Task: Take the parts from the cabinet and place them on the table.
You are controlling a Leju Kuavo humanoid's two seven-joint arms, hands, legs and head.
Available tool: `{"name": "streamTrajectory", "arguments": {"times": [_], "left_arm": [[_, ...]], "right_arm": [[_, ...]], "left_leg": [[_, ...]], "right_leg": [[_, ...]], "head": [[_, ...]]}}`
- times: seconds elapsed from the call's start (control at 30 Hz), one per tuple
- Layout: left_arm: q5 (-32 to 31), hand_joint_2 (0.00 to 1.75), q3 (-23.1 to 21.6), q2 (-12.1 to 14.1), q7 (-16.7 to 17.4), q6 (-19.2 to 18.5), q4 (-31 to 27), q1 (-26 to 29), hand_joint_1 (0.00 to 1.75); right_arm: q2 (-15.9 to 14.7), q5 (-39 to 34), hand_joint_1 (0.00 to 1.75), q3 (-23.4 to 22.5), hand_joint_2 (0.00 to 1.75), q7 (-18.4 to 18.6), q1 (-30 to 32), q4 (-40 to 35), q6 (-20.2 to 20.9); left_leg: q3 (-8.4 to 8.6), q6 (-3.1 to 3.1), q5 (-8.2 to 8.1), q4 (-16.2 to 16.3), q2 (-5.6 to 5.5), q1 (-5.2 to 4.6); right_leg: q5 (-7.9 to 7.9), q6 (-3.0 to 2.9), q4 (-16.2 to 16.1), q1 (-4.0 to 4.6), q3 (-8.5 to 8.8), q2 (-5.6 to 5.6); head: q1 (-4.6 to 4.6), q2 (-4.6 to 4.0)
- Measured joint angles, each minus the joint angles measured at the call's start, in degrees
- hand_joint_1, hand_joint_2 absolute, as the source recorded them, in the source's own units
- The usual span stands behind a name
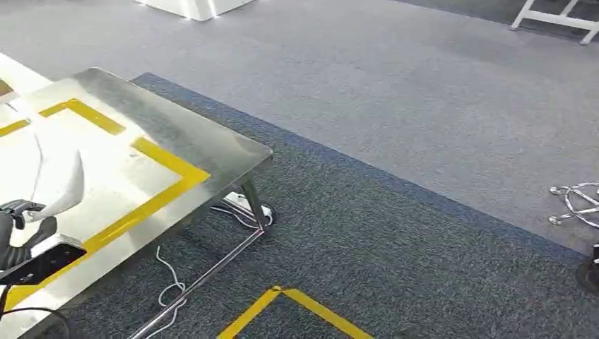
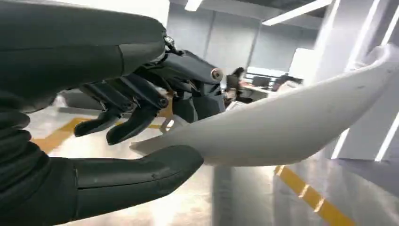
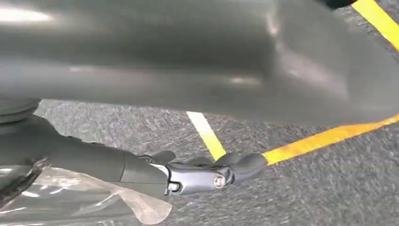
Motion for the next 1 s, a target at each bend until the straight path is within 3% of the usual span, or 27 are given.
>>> {"name": "streamTrajectory", "arguments": {"times": [0.07, 0.1, 0.17, 0.2, 0.23, 0.3, 0.33, 0.37, 0.4, 0.5, 0.53, 0.57, 0.6, 0.67, 0.7, 0.73, 0.77, 0.8, 0.83, 0.87, 0.9, 1.0], "left_arm": [[0.02, 1.75, 0.57, 0.26, -0.04, 0.02, -0.11, 0.26, 1.75], [0.04, 1.75, 0.7, 0.26, -0.06, 0.04, -0.11, 0.2, 1.75], [0.04, 1.75, 0.7, 0.24, -0.2, 0.02, -0.11, 0.36, 1.75], [0.07, 1.75, 0.7, 0.24, -0.2, -0.02, -0.11, 0.49, 1.75], [0.07, 1.75, 0.72, 0.24, -0.2, -0.04, -0.11, 0.62, 1.75], [0.07, 1.75, 0.85, 0.26, -0.22, -0.04, -0.11, 0.65, 1.75], [0.07, 1.75, 0.96, 0.28, -0.24, -0.04, -0.11, 0.65, 1.75], [0.07, 1.75, 1.0, 0.26, -0.28, -0.09, -0.11, 0.55, 1.75], [0.04, 1.75, 1.0, 0.28, -0.37, -0.09, -0.13, 0.44, 1.75], [-0.04, 1.75, 1.05, 0.28, -0.42, -0.35, -0.15, 0.44, 1.75], [-0.13, 1.75, 1.09, 0.33, -0.42, -0.39, -0.22, 0.56, 1.75], [-0.2, 1.75, 1.16, 0.37, -0.44, -0.44, -0.26, 0.27, 1.75], [-0.2, 1.75, 1.14, 0.39, -0.44, -0.46, -0.26, -0.03, 1.75], [-0.2, 1.75, 1.0, 0.28, -0.46, -0.5, -0.26, 0.02, 1.75], [-0.2, 1.75, 0.9, 0.26, -0.46, -0.55, -0.26, 0.02, 1.75], [-0.22, 1.75, 0.83, 0.26, -0.46, -0.57, -0.26, 0.02, 1.75], [-0.22, 1.75, 0.81, 0.26, -0.46, -0.57, -0.26, 0.01, 1.75], [-0.24, 1.75, 0.81, 0.26, -0.46, -0.61, -0.26, 0.01, 1.75], [-0.28, 1.75, 0.79, 0.26, -0.46, -0.68, -0.26, -0.01, 1.75], [-0.44, 1.75, 0.76, 0.26, -0.44, -0.81, -0.26, -0.03, 1.75], [-0.55, 1.75, 0.74, 0.33, -0.44, -0.96, -0.26, -0.24, 1.75], [-0.61, 1.75, 0.76, 0.48, -0.33, -1.36, -0.26, -0.14, 1.75]], "right_arm": [[0.13, 0.15, 0.0, 0.02, 0.0, -0.46, -0.03, 0.35, 0.24], [0.35, 0.2, 0.0, 0.02, 0.0, -0.59, 0.04, 0.57, 0.35], [0.57, 0.2, 0.0, 0.04, 0.0, -0.7, 0.09, 1.25, 0.44], [0.63, 0.22, 0.0, 0.04, 0.0, -0.74, 0.05, 1.53, 0.52], [0.76, 0.24, 0.0, 0.04, 0.0, -0.76, 0.0, 1.68, 0.55], [0.94, 0.26, 0.0, 0.07, 0.0, -0.79, -0.09, 1.95, 0.57], [1.0, 0.28, 0.0, 0.07, 0.0, -0.81, -0.15, 2.03, 0.74], [1.03, 0.28, 0.0, 0.07, 0.0, -0.76, -0.16, 2.16, 0.94], [1.07, 0.28, 0.0, 0.07, 0.0, -0.72, -0.33, 2.21, 1.11], [1.07, 0.61, 0.0, -0.02, 0.0, 0.37, -0.78, 2.4, 1.29], [1.09, 0.81, 0.0, -0.15, 0.0, 0.63, -1.01, 2.4, 1.29], [1.11, 0.92, 0.0, -0.13, 0.0, 0.66, -1.22, 2.4, 1.27], [1.11, 0.96, 0.0, -0.13, 0.0, 0.77, -1.4, 2.4, 1.27], [1.11, 0.96, 0.0, -0.13, 0.0, 0.98, -1.37, 2.51, 1.14], [1.11, 0.96, 0.0, -0.09, 0.0, 1.03, -1.33, 2.6, 1.14], [1.11, 1.05, 0.0, -0.02, 0.0, 1.07, -1.31, 2.64, 1.16], [1.16, 1.18, 0.0, -0.02, 0.0, 1.16, -1.32, 2.64, 1.16], [1.16, 1.31, 0.0, -0.04, 0.0, 1.18, -1.34, 2.67, 1.16], [1.16, 1.46, 0.0, -0.11, 0.0, 1.27, -1.39, 2.71, 1.16], [1.16, 1.55, 0.0, -0.09, 0.0, 1.4, -1.4, 2.82, 1.16], [1.16, 1.7, 0.0, -0.09, 0.0, 1.49, -1.39, 2.8, 1.16], [1.18, 1.88, 0.0, -0.11, 0.0, 1.77, -1.46, 2.86, 1.16]], "left_leg": [[-1.29, -0.67, -2.55, 3.4, 5.88, -0.31], [-3.22, -1.01, -4.79, 7.63, 7.12, -0.18], [-7.36, -1.44, -8.12, 16.25, 7.79, 0.21], [-8.07, -1.6, -7.9, 17.51, 7.87, 0.38], [-7.33, -1.71, -6.25, 16.02, 8.02, 0.54], [-3.01, -1.59, -1.23, 7.31, 9.03, 0.62], [-0.49, -1.32, 0.9, 2.38, 11.01, 0.47], [0.49, -1.21, -0.35, 1.07, 13.37, -0.44], [0.4, -0.56, -0.33, 0.39, 12.99, -0.52], [0.1, 0.37, -0.39, 0.21, 10.72, -0.53], [0.58, 0.74, -0.15, -0.26, 10.23, -0.01], [0.65, 1.07, -0.15, -0.33, 9.7, 0.09], [0.58, 1.39, -0.17, -0.33, 9.1, 0.09], [0.56, 1.58, -0.23, -0.32, 7.56, 0.02], [0.62, 1.61, -0.26, -0.32, 6.78, -0.03], [0.76, 1.62, -0.29, -0.31, 5.92, -0.03], [0.93, 1.61, -0.37, -0.31, 5.11, -0.03], [1.17, 1.52, -0.44, -0.3, 4.29, -0.03], [1.36, 1.32, -0.57, -0.29, 3.54, 0.02], [1.32, 1.09, -0.61, -0.28, 2.92, -0.02], [0.93, 0.77, -0.68, 0.15, 2.05, -0.08], [0.46, -0.45, -0.06, -0.41, -0.01, 0.37]], "right_leg": [[-0.12, -0.64, -0.34, 0.17, 0.49, -1.52], [-0.25, -0.87, -0.33, 0.26, 0.64, -2.46], [-0.64, -1.05, -0.31, 0.31, 0.88, -4.31], [-0.82, -1.01, -0.31, 0.3, 1.04, -5.15], [-1.05, -0.95, -0.31, 0.3, 1.3, -5.97], [-1.59, -0.77, -0.32, 0.3, 2.1, -7.45], [-1.95, -0.5, -0.32, 0.32, 2.61, -8.03], [-2.31, 0.01, -0.32, 0.67, 2.72, -8.69], [-2.55, 0.41, -0.17, 0.84, 2.81, -9.24], [-2.95, 1.17, -0.71, 0.93, 3.77, -11.66], [-3.7, 1.54, -0.33, 0.63, 3.44, -9.84], [-4.79, 1.62, 1.71, 0.57, 2.6, -6.29], [-6.8, 1.64, 6.04, 0.55, 0.33, -4.26], [-10.32, 1.75, 16.29, 0.63, -5.53, -3.23], [-10.14, 1.74, 18.4, 0.65, -7.24, -3.22], [-8.35, 1.63, 17.65, 0.64, -7.57, -3.22], [-5.62, 1.5, 14.55, 0.63, -6.67, -3.12], [-2.45, 1.35, 9.61, 0.61, -4.74, -2.68], [0.51, 1.11, 3.97, 0.54, -2.44, -0.99], [-0.06, 0.83, 1.71, 0.33, -1.32, 1.86], [-0.29, 0.82, -0.09, 0.11, -0.33, 1.66], [-0.12, 0.16, 0.13, 0.46, -0.04, -0.19]], "head": [[-0.48, 0.0], [-0.44, 0.0], [-0.44, 0.0], [-0.48, 0.0], [-0.48, 0.0], [-0.48, 0.0], [-0.48, 0.0], [-0.48, 0.0], [-0.68, 0.0], [-0.39, 0.0], [-0.35, 0.0], [-0.04, 0.0], [0.13, 0.0], [0.13, 0.0], [0.13, 0.0], [0.11, 0.0], [0.13, 0.0], [0.11, 0.0], [0.15, 0.0], [0.02, 0.0], [0.05, 0.0], [0.13, 0.0]]}}
